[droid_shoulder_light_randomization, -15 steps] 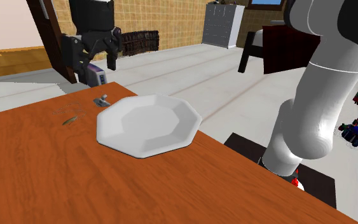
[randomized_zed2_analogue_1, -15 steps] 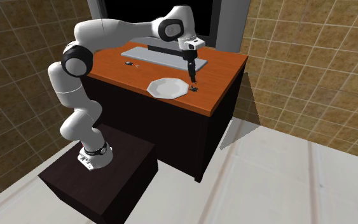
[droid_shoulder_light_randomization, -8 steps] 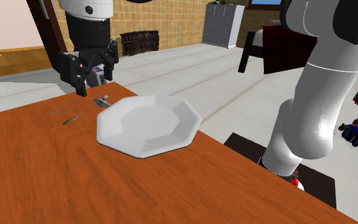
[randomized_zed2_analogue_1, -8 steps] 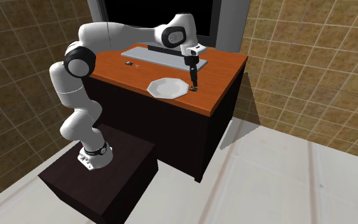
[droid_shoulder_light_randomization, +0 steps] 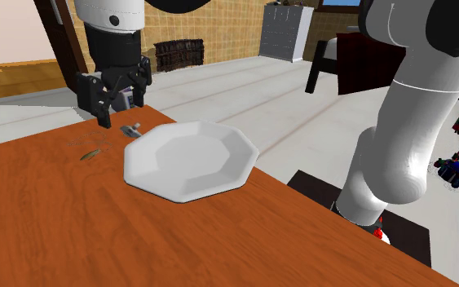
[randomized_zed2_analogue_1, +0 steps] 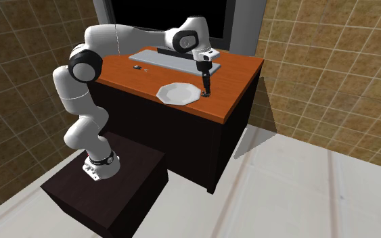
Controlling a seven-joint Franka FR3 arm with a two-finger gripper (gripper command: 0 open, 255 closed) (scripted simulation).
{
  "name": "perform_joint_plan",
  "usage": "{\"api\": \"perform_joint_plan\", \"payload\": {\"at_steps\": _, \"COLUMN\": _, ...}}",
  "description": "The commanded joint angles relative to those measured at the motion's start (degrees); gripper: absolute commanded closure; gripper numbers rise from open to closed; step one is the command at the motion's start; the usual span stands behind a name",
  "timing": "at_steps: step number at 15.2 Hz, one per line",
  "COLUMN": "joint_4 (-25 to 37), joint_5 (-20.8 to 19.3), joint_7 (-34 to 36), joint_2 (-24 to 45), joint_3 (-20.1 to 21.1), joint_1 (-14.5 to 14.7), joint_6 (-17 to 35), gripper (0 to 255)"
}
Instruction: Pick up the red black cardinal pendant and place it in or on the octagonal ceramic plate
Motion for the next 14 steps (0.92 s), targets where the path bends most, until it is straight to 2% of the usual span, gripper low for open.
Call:
{"api": "perform_joint_plan", "payload": {"at_steps": 1, "joint_4": 0.00, "joint_5": 0.00, "joint_7": 0.00, "joint_2": 0.00, "joint_3": 0.00, "joint_1": 0.00, "joint_6": 0.00, "gripper": 255}}
{"api": "perform_joint_plan", "payload": {"at_steps": 10, "joint_4": 0.00, "joint_5": 0.00, "joint_7": 0.00, "joint_2": 0.00, "joint_3": 0.00, "joint_1": 0.00, "joint_6": 0.00, "gripper": 255}}
{"api": "perform_joint_plan", "payload": {"at_steps": 11, "joint_4": 0.00, "joint_5": 0.00, "joint_7": 0.00, "joint_2": 0.00, "joint_3": 0.00, "joint_1": 0.00, "joint_6": 0.00, "gripper": 0}}
{"api": "perform_joint_plan", "payload": {"at_steps": 14, "joint_4": -19.82, "joint_5": -2.00, "joint_7": 9.16, "joint_2": -16.29, "joint_3": 0.73, "joint_1": -0.03, "joint_6": 16.62, "gripper": 0}}
